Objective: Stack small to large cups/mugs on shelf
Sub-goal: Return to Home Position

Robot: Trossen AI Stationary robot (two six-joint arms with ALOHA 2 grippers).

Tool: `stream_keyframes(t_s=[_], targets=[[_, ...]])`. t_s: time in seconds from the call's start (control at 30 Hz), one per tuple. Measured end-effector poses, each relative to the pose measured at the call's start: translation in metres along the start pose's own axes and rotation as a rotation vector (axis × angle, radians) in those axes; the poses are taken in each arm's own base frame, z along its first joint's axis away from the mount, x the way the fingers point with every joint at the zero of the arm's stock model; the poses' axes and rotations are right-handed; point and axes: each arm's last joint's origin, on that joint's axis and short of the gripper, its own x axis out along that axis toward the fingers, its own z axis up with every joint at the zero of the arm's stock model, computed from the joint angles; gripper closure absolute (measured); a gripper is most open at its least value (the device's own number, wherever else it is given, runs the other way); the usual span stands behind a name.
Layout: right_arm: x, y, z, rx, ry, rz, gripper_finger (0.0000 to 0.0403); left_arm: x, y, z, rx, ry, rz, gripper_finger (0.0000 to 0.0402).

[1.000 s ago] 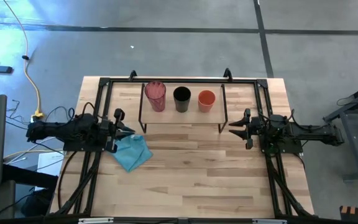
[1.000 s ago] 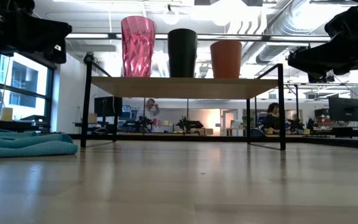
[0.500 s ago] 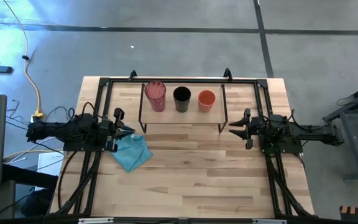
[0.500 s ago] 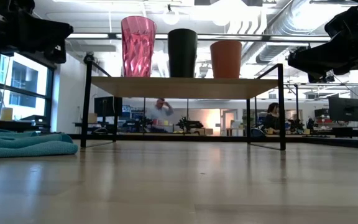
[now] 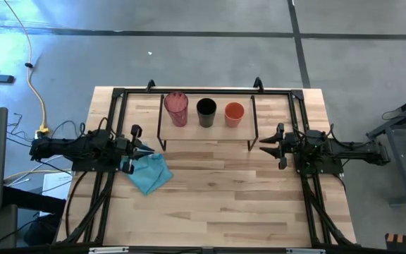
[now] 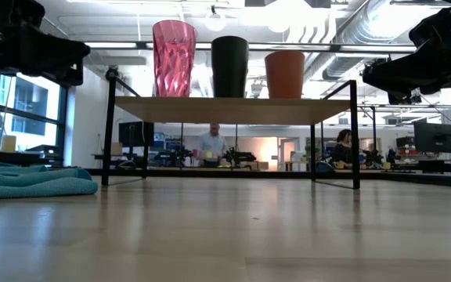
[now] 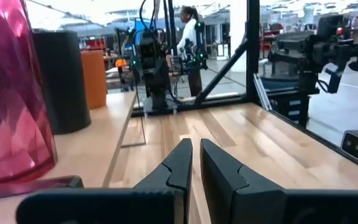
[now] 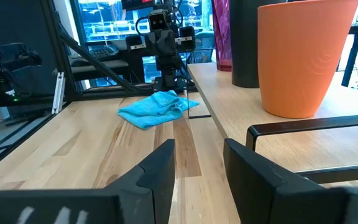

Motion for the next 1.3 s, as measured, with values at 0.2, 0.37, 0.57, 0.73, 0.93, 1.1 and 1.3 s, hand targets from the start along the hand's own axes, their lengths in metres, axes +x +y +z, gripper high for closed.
stream_keyframes(t_s=[0.2,0.37,0.57,0.73,0.93,1.1,1.3], targets=[[0.0,0.0,0.0,0.0,0.0,0.0,0.0274,0.0001,0.0008,-0.0011,-0.002,0.011,0.03,0.0378],[0.0,0.0,0.0,0.0,0.0,0.0,0.0274,0.0001,0.0011,-0.0014,-0.004,0.015,0.04,0.0378],[0.0,0.0,0.0,0.0,0.0,0.0,0.0274,0.0,0.0014,-0.0015,-0.01,0.017,0.053,0.0378],[0.0,0.0,0.0,0.0,0.0,0.0,0.0274,0.0,0.0022,-0.0023,-0.045,0.024,0.08,0.0378],[0.0,0.0,0.0,0.0,0.0,0.0,0.0274,0.0,0.0022,-0.0023,-0.055,0.024,0.08,0.0378],[0.0,0.0,0.0,0.0,0.0,0.0,0.0274,0.0,0.0021,-0.0022,-0.056,0.024,0.079,0.0378],[0.0,0.0,-0.0001,0.0,0.0,0.0,0.0274,0.0,0.0021,-0.0021,-0.055,0.023,0.078,0.0378]])
